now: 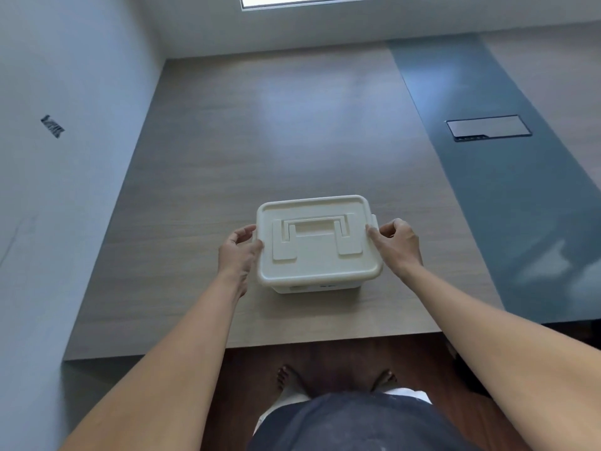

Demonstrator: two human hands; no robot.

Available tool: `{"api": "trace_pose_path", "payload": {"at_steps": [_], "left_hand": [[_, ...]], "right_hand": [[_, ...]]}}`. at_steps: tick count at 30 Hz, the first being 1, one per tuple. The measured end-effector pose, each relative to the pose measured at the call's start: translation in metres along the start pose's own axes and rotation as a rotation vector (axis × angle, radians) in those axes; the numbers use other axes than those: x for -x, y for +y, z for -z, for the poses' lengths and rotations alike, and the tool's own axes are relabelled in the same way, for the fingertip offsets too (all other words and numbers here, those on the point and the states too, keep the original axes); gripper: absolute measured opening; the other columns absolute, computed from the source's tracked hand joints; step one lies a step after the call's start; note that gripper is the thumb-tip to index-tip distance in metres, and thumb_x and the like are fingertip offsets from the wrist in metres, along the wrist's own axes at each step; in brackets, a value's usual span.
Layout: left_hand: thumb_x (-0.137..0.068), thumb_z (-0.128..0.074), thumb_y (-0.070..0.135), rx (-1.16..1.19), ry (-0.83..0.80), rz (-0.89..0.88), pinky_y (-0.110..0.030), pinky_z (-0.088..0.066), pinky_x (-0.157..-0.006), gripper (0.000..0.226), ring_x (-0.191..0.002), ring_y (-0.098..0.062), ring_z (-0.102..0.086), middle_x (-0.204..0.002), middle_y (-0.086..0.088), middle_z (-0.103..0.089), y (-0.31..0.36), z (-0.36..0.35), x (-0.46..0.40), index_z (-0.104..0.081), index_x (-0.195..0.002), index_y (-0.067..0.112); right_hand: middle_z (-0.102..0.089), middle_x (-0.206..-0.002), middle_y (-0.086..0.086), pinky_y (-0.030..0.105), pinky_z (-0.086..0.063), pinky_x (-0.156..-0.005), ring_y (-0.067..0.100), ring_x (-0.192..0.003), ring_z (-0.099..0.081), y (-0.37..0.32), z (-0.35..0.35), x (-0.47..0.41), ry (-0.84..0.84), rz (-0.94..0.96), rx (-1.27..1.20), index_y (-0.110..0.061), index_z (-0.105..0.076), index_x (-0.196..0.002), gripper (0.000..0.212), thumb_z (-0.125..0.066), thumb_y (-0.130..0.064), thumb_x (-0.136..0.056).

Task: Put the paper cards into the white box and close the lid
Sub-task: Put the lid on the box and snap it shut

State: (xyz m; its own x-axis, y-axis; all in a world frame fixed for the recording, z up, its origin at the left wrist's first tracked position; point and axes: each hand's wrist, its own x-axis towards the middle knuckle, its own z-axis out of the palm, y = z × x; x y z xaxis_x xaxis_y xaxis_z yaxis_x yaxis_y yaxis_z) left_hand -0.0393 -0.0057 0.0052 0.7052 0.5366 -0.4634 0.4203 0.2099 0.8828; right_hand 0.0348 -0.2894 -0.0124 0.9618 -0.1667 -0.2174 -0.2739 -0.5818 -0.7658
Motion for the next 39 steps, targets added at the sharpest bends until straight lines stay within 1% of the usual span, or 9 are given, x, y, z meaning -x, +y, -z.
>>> {"api": "trace_pose_path", "payload": {"at_steps": [8, 14, 18, 20, 22, 24, 29, 33, 39], "left_hand": [[-0.093, -0.063, 0.000, 0.181, -0.055, 0.069, -0.057, -0.053, -0.088, 0.036, -0.081, -0.026, -0.066, -0.111, -0.019, -0.066, -0.012, -0.013, 0.001, -0.051, -0.118, 0.023], [-0.091, -0.067, 0.004, 0.267, -0.038, 0.267, -0.044, -0.052, -0.081, 0.068, -0.083, -0.020, -0.062, -0.110, -0.013, -0.061, -0.010, -0.008, -0.008, -0.026, -0.145, 0.011], [-0.079, -0.078, 0.006, 0.382, -0.142, 0.398, -0.049, -0.059, -0.078, 0.082, -0.112, -0.031, -0.064, -0.131, -0.020, -0.061, -0.008, 0.000, -0.015, -0.034, -0.147, 0.003], [-0.088, -0.069, 0.010, 0.351, -0.196, 0.436, -0.038, -0.063, -0.066, 0.050, -0.100, -0.025, -0.070, -0.121, -0.017, -0.068, -0.004, 0.001, -0.014, -0.052, -0.134, -0.001], [-0.095, -0.061, 0.009, 0.321, -0.211, 0.438, -0.030, -0.061, -0.055, 0.020, -0.072, -0.018, -0.074, -0.091, -0.011, -0.077, -0.003, 0.000, -0.012, -0.063, -0.112, -0.001], [-0.092, -0.064, 0.006, 0.312, -0.185, 0.380, -0.032, -0.060, -0.055, 0.017, -0.061, -0.016, -0.074, -0.076, -0.007, -0.076, -0.002, -0.001, -0.013, -0.064, -0.108, 0.001], [-0.094, -0.065, 0.014, -0.100, 0.020, -0.028, -0.026, -0.055, -0.069, 0.018, -0.077, -0.018, -0.071, -0.084, 0.002, -0.074, -0.016, -0.011, -0.010, -0.071, -0.109, 0.007], [-0.102, -0.049, 0.029, -0.409, 0.161, -0.212, -0.025, -0.040, -0.102, 0.045, -0.128, -0.022, -0.056, -0.138, -0.006, -0.060, -0.028, -0.025, 0.007, -0.054, -0.141, 0.006], [-0.104, -0.043, 0.033, -0.467, 0.162, -0.256, -0.027, -0.031, -0.114, 0.056, -0.142, -0.023, -0.042, -0.153, -0.010, -0.043, -0.020, -0.035, -0.018, -0.037, -0.151, 0.003]], "right_hand": [[-0.072, -0.100, 0.009, 0.038, -0.054, -0.076, 0.022, -0.087, -0.067, 0.003, -0.009, -0.010, -0.146, -0.136, -0.205, -0.015, -0.060, -0.089, 0.043, -0.074, -0.054, -0.079], [-0.062, -0.108, 0.004, 0.032, -0.054, -0.060, 0.015, -0.087, -0.063, -0.008, 0.002, -0.018, -0.288, -0.373, -0.417, -0.008, -0.049, -0.119, 0.064, -0.082, -0.041, -0.076], [-0.070, -0.110, 0.009, 0.026, -0.053, -0.056, 0.017, -0.085, -0.068, -0.008, 0.000, -0.023, -0.294, -0.243, -0.343, -0.002, -0.063, -0.109, 0.048, -0.081, -0.035, -0.079], [-0.075, -0.103, 0.010, 0.034, -0.060, -0.066, 0.022, -0.086, -0.072, -0.007, -0.001, -0.028, -0.267, -0.157, -0.273, -0.002, -0.071, -0.100, 0.041, -0.081, -0.036, -0.079], [-0.076, -0.095, 0.008, 0.043, -0.059, -0.074, 0.025, -0.088, -0.072, -0.008, -0.001, -0.026, -0.240, -0.097, -0.211, -0.007, -0.074, -0.094, 0.035, -0.079, -0.040, -0.081], [-0.075, -0.085, 0.009, 0.040, -0.054, -0.069, 0.025, -0.077, -0.069, -0.007, -0.005, -0.021, -0.171, -0.020, -0.113, -0.007, -0.072, -0.088, 0.037, -0.073, -0.043, -0.085], [-0.069, -0.084, 0.017, 0.033, -0.040, -0.062, 0.036, -0.079, -0.064, -0.005, -0.026, -0.005, 0.015, 0.131, 0.082, -0.004, -0.063, -0.090, 0.037, -0.051, -0.038, -0.100], [-0.061, -0.135, 0.016, 0.041, -0.051, -0.088, 0.037, -0.115, -0.061, -0.005, -0.035, 0.000, 0.071, 0.142, 0.126, -0.008, -0.050, -0.142, 0.048, -0.041, -0.036, -0.104], [-0.059, -0.138, 0.012, 0.045, -0.051, -0.090, 0.034, -0.120, -0.058, -0.015, -0.042, -0.016, 0.097, 0.173, 0.164, -0.012, -0.037, -0.150, 0.052, -0.036, -0.039, -0.105]]}}
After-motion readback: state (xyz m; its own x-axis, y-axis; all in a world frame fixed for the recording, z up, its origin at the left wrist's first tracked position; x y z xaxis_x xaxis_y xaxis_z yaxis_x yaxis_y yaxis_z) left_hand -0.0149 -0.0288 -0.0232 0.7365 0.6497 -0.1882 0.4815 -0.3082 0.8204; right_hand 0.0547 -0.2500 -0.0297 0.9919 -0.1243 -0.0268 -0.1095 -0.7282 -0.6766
